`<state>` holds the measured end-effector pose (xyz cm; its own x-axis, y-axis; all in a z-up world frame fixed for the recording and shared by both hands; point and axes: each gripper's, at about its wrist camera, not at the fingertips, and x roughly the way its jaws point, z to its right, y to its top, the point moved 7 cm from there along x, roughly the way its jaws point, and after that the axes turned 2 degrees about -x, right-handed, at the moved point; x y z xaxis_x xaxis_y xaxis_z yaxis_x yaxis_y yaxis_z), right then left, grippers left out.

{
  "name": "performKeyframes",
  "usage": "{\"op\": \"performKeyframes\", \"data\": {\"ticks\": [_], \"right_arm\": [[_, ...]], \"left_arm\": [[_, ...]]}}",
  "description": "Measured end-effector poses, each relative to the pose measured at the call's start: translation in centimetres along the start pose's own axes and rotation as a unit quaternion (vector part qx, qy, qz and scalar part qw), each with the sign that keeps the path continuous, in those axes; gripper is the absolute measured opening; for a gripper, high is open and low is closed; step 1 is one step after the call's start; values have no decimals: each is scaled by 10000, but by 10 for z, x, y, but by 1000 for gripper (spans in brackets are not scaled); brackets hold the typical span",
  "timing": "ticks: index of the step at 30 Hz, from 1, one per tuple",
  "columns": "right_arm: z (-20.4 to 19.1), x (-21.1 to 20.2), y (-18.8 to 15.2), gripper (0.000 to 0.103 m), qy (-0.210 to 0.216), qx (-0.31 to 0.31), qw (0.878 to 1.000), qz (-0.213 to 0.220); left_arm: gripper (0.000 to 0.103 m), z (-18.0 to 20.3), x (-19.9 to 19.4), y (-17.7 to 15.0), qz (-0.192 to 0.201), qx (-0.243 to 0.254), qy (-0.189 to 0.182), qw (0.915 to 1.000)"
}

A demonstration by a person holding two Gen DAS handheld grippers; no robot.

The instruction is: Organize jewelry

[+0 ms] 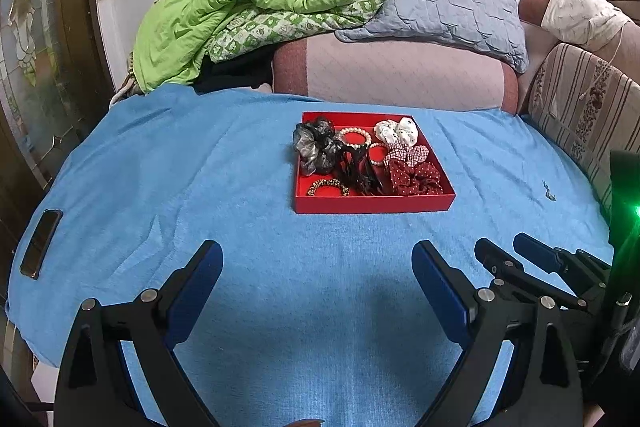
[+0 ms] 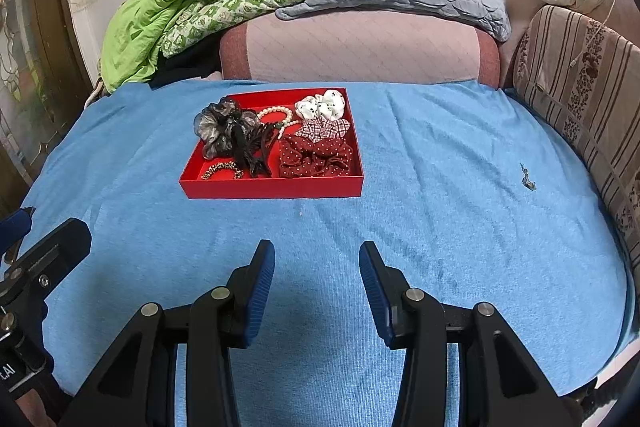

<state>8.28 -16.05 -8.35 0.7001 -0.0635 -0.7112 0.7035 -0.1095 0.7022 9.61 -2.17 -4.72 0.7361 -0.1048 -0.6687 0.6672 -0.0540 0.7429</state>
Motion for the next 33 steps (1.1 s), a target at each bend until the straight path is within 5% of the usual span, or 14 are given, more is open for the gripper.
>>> {"op": "performKeyframes", "data": {"ticks": [33], "right_arm": [[4,14,-5,48,-15,21,9999,-139]], "left_arm": [[95,1,16,-5,-190,20,2,9998]]}}
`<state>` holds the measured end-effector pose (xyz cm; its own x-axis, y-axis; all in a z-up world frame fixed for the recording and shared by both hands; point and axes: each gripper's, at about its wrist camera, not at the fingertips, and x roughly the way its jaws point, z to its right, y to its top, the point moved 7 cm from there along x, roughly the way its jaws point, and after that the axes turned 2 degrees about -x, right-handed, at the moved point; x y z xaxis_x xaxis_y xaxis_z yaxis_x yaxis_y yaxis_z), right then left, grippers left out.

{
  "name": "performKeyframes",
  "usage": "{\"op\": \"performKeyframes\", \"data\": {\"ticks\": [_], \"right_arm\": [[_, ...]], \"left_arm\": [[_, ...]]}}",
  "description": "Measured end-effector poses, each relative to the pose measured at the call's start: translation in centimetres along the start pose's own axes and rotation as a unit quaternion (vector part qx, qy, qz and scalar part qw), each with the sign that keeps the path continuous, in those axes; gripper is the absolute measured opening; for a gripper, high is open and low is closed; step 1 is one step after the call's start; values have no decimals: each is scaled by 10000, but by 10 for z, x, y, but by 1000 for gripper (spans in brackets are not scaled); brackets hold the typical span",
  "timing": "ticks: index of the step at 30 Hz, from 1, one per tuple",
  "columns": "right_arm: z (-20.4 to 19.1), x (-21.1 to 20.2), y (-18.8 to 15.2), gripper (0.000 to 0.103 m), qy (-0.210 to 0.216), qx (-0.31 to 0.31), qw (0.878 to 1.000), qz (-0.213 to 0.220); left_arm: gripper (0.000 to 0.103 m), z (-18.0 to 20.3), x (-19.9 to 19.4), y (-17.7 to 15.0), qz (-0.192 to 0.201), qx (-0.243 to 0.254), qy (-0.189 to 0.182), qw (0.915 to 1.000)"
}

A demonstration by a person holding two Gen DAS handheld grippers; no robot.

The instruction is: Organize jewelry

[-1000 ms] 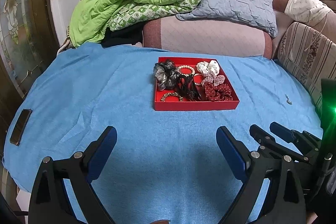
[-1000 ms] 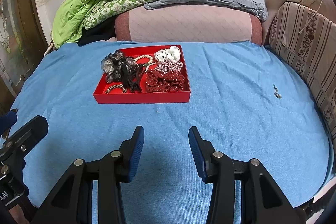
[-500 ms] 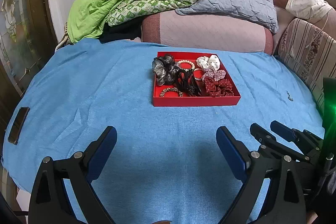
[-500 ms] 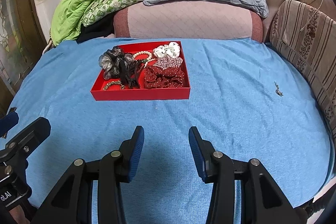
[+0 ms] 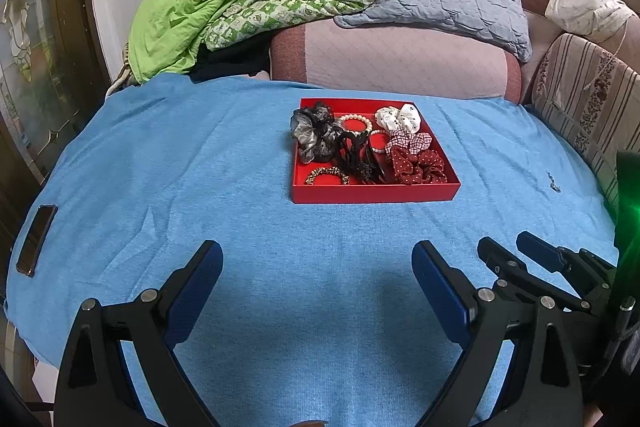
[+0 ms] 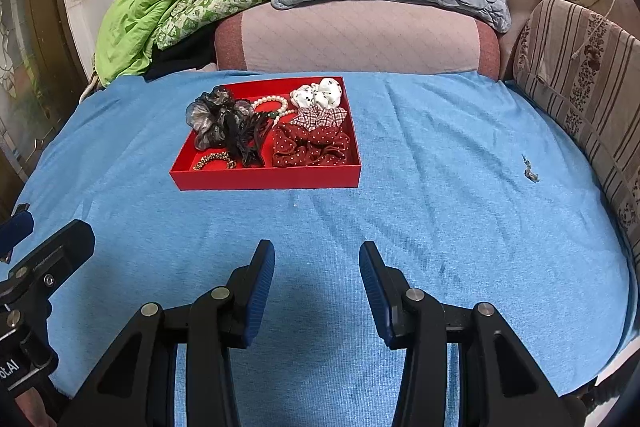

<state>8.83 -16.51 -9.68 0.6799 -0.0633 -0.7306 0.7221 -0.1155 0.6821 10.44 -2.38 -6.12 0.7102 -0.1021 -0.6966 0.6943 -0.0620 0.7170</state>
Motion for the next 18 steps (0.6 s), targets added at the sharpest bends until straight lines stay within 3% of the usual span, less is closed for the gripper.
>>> {"op": "performKeyframes", "data": {"ticks": [18], "right_arm": [[0,7,-5,51,35,12,9999,-136]], "left_arm": [[95,-6,3,1,8,11,136,9999]]}}
